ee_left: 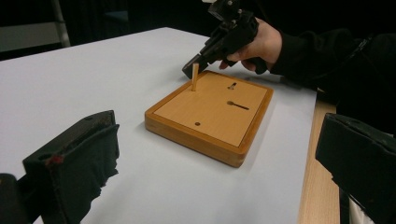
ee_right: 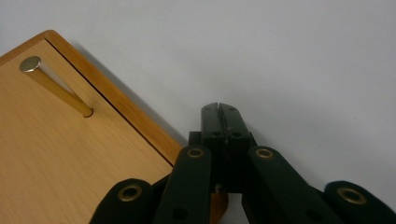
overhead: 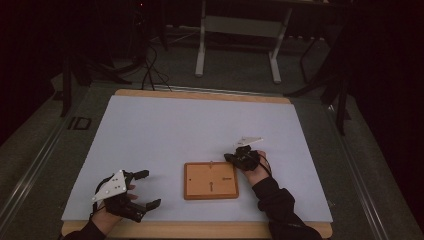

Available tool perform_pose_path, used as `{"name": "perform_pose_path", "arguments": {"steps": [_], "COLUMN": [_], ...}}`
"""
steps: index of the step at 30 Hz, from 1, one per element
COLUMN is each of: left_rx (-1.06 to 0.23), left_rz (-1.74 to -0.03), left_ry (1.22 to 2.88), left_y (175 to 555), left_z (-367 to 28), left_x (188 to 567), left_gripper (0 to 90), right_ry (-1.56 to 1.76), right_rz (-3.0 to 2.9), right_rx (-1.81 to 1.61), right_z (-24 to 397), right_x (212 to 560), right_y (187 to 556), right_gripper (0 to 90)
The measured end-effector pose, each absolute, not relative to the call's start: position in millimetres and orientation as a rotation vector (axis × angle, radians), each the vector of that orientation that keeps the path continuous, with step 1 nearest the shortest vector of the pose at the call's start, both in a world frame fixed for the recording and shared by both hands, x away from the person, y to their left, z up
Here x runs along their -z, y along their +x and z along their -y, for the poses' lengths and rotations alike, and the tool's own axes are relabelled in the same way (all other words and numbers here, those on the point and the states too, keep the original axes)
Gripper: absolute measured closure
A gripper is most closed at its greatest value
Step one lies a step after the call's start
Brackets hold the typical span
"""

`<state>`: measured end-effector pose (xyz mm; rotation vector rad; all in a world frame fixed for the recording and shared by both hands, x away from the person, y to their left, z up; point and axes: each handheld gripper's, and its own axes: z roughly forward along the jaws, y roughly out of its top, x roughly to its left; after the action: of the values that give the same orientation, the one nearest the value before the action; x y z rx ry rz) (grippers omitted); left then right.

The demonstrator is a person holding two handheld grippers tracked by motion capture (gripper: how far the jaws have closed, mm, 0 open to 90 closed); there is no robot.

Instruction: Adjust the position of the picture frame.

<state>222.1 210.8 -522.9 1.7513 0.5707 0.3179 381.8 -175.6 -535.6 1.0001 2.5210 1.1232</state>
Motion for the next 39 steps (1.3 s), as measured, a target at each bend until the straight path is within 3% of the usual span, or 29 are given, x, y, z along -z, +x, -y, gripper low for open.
{"name": "perform_pose_path", "arguments": {"steps": [17,24,39], "left_rx": [-0.287,-0.335,-0.178], "left_rz": [-0.548,-0.521,-0.506], "left_ry": [1.745,1.766,1.747], "left_y": [223.8,230.2,245.6], "left_z": [-202.7,-194.8,-175.8], "left_x": [520.9,513.6,506.4], "left_gripper": [0.0,0.0,0.0], "right_ry": [0.982,0.957,0.928], "right_rz": [-2.487,-2.462,-2.429], "right_rx": [-1.154,-1.174,-1.195], "right_z": [179.2,189.6,212.9], "right_x": [529.8,518.4,512.4], "right_y": [369.3,361.4,337.9], "right_gripper": [89.2,86.4,80.5]}}
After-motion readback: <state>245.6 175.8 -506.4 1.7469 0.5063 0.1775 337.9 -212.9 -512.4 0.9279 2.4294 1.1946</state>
